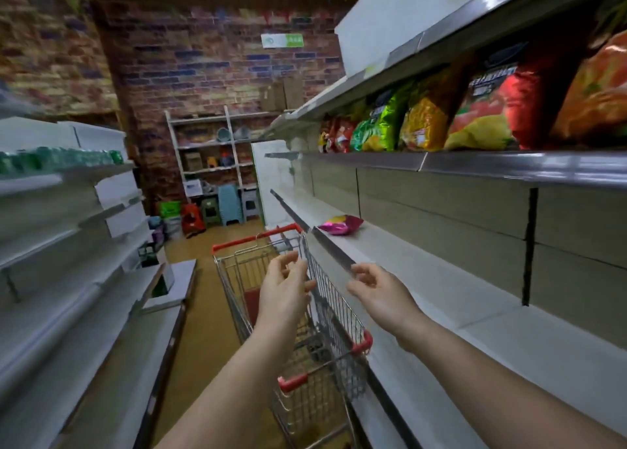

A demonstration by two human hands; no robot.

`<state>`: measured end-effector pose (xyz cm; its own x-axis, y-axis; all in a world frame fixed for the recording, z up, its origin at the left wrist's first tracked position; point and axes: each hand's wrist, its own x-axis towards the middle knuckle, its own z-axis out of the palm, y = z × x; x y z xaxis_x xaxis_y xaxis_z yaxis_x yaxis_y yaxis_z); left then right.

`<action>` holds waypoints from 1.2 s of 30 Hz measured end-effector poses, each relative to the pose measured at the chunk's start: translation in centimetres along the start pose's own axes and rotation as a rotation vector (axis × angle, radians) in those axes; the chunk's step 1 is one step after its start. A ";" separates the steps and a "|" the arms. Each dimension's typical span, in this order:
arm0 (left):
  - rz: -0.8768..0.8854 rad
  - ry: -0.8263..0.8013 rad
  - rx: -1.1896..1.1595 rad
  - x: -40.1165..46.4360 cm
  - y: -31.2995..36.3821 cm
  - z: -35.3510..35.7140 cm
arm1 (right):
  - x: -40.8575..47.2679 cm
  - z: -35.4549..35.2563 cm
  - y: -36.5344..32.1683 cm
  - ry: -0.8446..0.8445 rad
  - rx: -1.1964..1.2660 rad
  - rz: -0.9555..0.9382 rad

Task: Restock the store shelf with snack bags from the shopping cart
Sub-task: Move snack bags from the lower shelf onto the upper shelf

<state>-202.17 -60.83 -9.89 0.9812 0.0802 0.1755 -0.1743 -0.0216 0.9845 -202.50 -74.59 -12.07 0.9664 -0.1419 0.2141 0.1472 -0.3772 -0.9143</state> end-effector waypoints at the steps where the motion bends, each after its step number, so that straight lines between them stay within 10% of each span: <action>1: -0.005 -0.020 -0.006 2.8 -0.3 -0.1 | 2.8 0.8 0.3 0.017 0.020 0.021; 23: -0.120 -0.003 0.082 51.4 -13.7 7.3 | 55.0 9.4 17.2 0.086 0.034 0.400; 36: -0.285 -0.049 0.062 65.0 -22.7 11.4 | 72.1 12.1 27.2 0.241 -0.079 0.502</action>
<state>-133.51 -66.52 -20.93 0.9930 0.0438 -0.1098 0.1125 -0.0661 0.9914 -126.27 -84.03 -25.67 0.8370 -0.5235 -0.1594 -0.3435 -0.2758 -0.8978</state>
